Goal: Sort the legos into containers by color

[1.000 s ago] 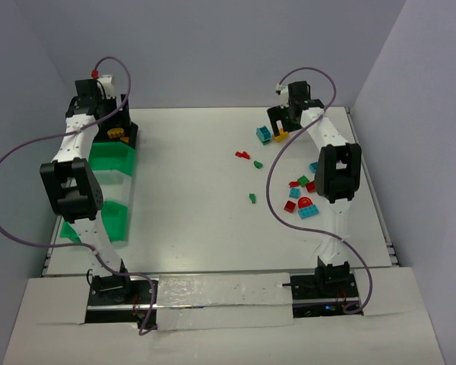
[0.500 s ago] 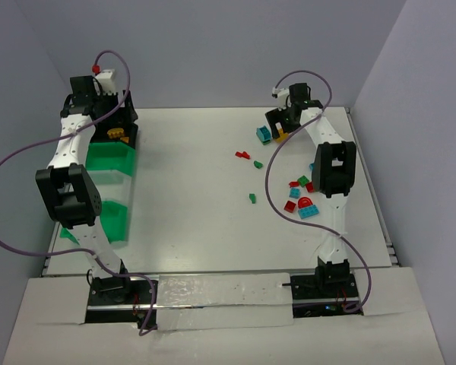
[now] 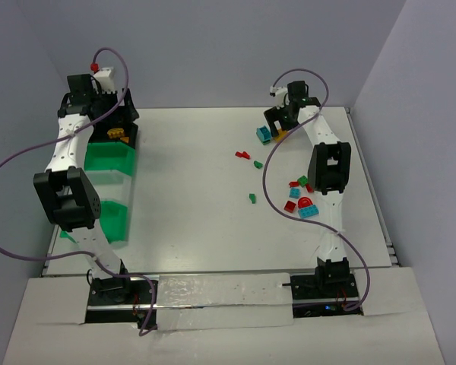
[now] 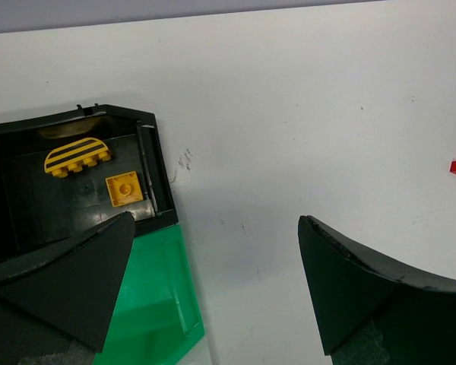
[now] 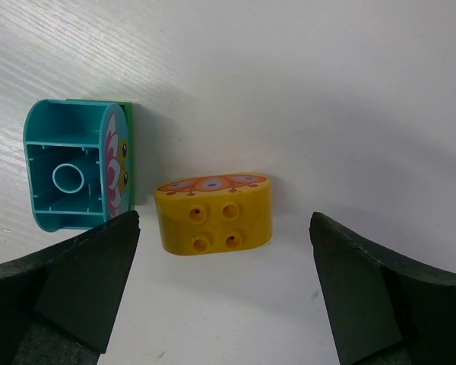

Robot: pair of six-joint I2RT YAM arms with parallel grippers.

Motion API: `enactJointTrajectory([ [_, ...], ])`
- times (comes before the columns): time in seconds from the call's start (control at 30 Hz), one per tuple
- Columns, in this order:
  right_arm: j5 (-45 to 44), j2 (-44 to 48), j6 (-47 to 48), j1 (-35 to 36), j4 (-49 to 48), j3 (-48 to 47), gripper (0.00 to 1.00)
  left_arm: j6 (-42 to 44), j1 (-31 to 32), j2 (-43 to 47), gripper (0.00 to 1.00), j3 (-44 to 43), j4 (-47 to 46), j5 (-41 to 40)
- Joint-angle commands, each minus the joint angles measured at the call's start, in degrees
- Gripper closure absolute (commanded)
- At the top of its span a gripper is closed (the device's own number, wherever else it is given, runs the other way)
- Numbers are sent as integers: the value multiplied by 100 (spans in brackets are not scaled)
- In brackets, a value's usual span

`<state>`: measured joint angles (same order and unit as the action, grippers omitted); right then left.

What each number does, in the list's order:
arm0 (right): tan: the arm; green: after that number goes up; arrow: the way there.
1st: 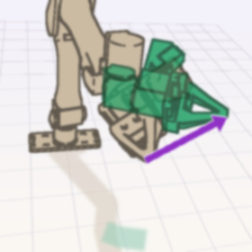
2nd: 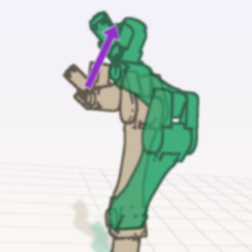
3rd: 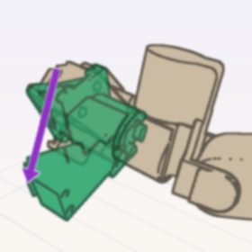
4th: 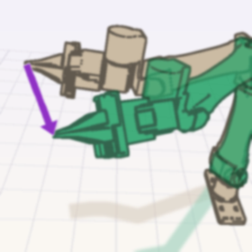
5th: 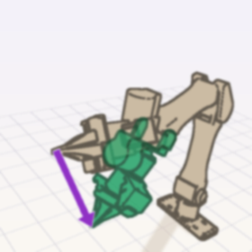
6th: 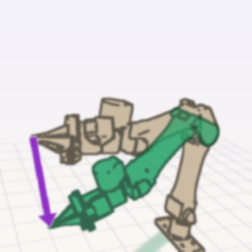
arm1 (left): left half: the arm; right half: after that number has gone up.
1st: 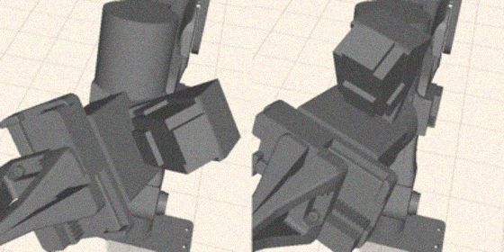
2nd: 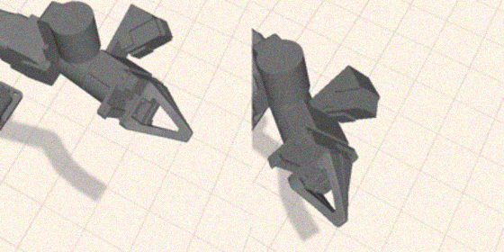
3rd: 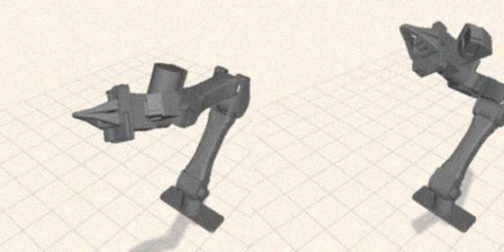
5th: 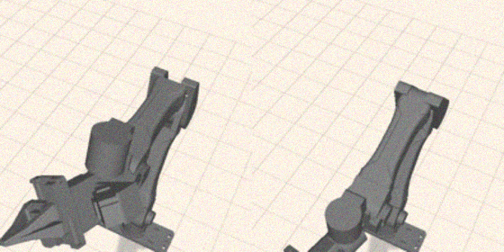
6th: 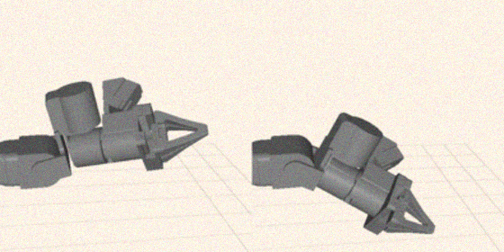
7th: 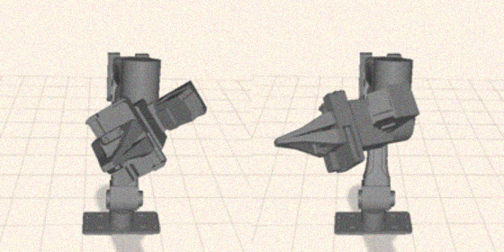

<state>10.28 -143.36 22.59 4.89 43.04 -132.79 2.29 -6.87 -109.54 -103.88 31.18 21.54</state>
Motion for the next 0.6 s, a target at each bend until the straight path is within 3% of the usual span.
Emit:
enactJointTrajectory([
  [0.0,-29,-75,178,16,281,-268,0,-39,-16,325,1,-163,34,202],
  [0.57,-674,-452,575,127,434,-633,0,-106,-18,354,1,-159,99,281],
])
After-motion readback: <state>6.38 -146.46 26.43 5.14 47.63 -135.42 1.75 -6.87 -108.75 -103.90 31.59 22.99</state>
